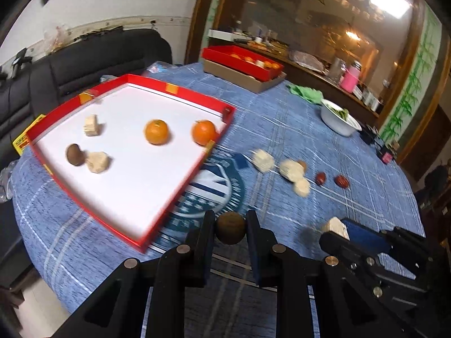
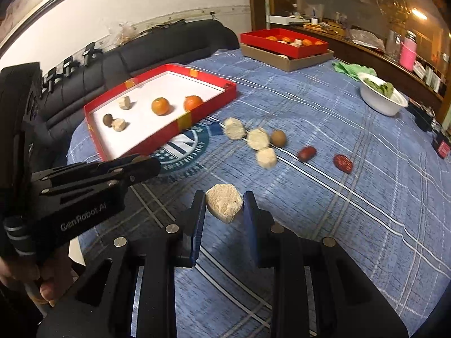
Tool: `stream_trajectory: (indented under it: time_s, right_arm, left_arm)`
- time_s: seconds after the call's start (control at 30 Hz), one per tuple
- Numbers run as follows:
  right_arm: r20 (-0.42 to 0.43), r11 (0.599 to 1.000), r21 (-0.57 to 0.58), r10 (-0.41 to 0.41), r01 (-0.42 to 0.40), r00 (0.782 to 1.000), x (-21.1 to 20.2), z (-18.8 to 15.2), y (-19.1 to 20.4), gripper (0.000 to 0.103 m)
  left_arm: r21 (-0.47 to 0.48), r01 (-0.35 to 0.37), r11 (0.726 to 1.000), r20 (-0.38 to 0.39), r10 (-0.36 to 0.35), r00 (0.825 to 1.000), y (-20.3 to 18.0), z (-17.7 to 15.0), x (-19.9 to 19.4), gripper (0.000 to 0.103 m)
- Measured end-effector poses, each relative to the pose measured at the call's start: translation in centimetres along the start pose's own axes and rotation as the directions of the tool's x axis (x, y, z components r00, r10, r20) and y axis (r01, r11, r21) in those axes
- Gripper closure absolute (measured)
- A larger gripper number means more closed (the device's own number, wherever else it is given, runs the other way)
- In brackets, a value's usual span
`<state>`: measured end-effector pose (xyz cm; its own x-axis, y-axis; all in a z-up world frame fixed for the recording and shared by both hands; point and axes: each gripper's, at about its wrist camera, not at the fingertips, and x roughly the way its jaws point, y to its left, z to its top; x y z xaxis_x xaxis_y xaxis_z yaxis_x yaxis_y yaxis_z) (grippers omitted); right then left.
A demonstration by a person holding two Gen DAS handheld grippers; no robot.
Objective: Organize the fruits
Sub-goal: 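Lift the pastry and brown fruit and carry both toward the red tray, then lower the pastry and brown fruit into the tray and open both grippers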
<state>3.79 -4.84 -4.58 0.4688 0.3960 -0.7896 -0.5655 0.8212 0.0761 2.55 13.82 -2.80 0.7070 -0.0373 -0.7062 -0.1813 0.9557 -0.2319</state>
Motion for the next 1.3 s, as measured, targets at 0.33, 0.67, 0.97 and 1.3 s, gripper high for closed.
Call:
stream_trajectory:
  time_s: [0.33,0.67,0.97,1.3]
  right_arm:
    - [0.034,0.997,-0.047,0.063,-0.061,0.997,1.8,3.7,3.3,0.077]
    - [0.060,0.992,-0.065,0.114,-0.111,0.992,4.9,8.8,5.1,0.077]
    - [0.038,0.993,-0.043,0.114,-0.112,0.993,10.2,13.2,5.5,0.077]
    - [0.003,0.993,-0.029,0.114,-0.114,0.993,14.2,16.0,5.5,0.076]
  left_arm:
    - [-0.088,-0.101,0.991,0.041,0.105,0.994,5.1,3.7,0.2,0.082]
    - [-0.139,-0.211,0.968,0.025,0.216,0.976,7.5,6.9,2.2,0.082]
    - [-0.198,-0.301,0.933,0.018,0.311,0.950,9.8,9.3,4.0,0.082]
    - [-0.262,-0.370,0.891,-0.004,0.382,0.924,12.7,11.2,5.5,0.082]
